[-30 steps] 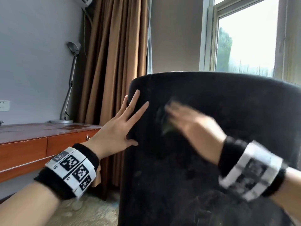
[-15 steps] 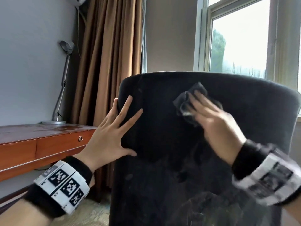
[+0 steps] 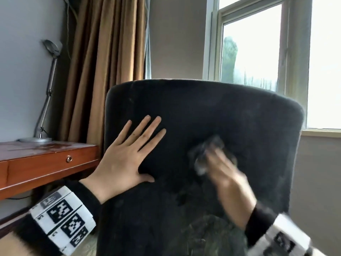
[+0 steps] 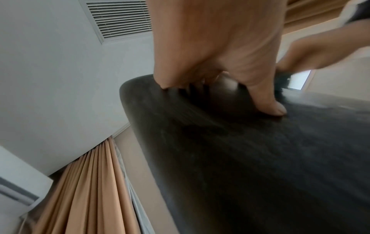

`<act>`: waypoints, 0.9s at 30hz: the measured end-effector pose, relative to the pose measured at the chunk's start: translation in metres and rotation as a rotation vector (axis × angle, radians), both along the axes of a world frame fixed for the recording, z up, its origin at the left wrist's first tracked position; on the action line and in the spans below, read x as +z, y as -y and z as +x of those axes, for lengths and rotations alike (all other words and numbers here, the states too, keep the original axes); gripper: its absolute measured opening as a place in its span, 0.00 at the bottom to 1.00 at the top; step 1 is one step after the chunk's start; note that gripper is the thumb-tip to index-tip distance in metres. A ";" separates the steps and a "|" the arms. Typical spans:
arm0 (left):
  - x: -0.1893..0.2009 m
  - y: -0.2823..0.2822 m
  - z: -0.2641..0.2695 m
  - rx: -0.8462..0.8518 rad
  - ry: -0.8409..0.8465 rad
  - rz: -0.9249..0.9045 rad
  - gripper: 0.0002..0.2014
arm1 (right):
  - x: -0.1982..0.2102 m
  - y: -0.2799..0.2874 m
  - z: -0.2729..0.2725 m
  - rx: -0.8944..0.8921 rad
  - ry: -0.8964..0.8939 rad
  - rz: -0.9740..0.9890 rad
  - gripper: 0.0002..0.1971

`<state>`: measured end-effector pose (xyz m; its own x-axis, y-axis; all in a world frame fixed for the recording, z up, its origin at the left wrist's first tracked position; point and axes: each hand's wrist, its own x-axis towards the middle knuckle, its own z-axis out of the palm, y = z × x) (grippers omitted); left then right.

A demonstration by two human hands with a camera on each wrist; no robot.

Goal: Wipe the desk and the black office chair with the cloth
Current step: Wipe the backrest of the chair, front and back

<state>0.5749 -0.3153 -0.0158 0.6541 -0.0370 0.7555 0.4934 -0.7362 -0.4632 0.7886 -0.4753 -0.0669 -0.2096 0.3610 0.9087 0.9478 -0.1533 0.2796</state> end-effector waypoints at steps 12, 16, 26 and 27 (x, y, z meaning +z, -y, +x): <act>0.003 0.003 0.001 0.009 -0.006 -0.037 0.61 | 0.026 0.015 0.021 -0.073 0.009 0.127 0.24; 0.004 0.020 0.014 -0.027 0.003 0.001 0.55 | -0.022 0.022 0.012 -0.039 0.169 -0.125 0.26; 0.013 0.020 0.031 -0.012 -0.035 0.036 0.53 | -0.029 0.010 0.025 -0.094 -0.062 0.190 0.21; 0.013 0.021 0.031 -0.001 -0.034 0.032 0.53 | -0.052 0.012 0.020 -0.088 -0.019 0.115 0.25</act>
